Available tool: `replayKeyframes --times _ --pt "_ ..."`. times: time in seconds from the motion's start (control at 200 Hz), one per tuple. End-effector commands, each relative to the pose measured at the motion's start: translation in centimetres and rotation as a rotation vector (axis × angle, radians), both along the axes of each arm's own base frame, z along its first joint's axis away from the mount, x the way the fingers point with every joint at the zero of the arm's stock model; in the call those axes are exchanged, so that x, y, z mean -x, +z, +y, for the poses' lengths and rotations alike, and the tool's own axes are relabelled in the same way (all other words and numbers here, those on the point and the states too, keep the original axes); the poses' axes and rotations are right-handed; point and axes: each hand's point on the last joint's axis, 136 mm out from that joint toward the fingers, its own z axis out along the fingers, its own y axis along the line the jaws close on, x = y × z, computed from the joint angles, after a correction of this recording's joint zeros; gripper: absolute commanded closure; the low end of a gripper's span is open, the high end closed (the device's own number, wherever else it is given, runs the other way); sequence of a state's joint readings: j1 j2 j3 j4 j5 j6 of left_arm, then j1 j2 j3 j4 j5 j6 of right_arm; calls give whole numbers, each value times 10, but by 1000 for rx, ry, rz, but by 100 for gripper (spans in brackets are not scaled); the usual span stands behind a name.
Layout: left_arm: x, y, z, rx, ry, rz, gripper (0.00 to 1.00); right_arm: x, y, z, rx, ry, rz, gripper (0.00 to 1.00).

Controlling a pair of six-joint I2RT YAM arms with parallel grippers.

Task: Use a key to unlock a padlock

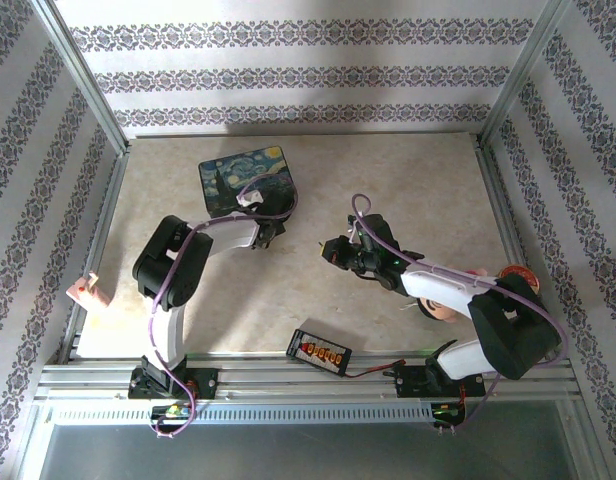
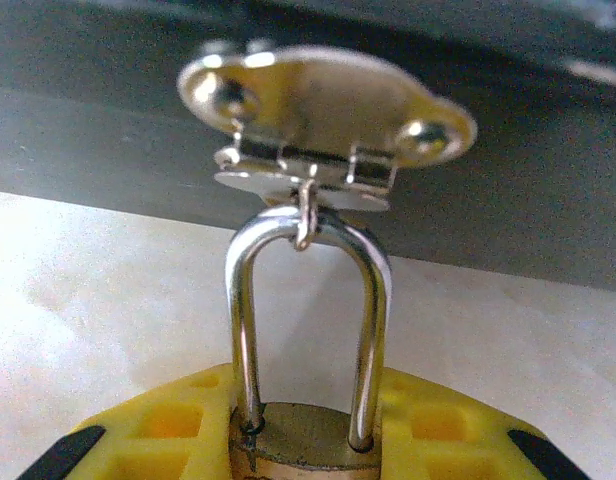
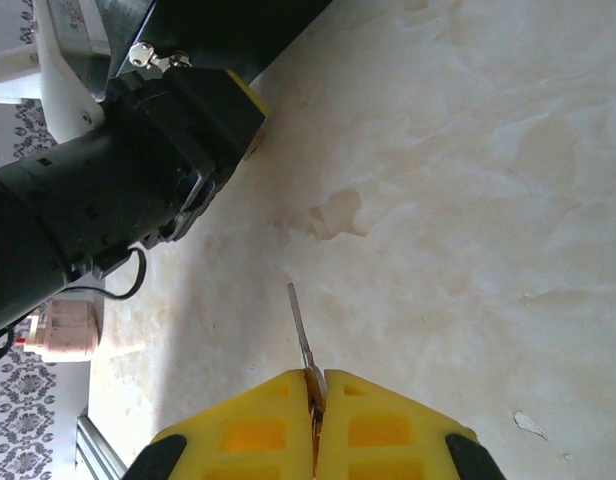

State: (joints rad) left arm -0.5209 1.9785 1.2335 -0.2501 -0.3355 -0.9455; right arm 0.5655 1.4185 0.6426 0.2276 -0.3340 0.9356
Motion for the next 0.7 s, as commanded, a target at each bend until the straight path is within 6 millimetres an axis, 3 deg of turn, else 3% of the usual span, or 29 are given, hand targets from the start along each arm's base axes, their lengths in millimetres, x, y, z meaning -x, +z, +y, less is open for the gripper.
replayKeyframes --times 0.0,0.365,0.695 --pt "24 7 -27 96 -17 35 100 3 8 2 1 21 -64 100" --pt "73 6 -73 325 -34 106 99 22 -11 11 43 98 -134 100" --pt "80 4 -97 479 -40 164 97 28 -35 25 88 168 -268 100"
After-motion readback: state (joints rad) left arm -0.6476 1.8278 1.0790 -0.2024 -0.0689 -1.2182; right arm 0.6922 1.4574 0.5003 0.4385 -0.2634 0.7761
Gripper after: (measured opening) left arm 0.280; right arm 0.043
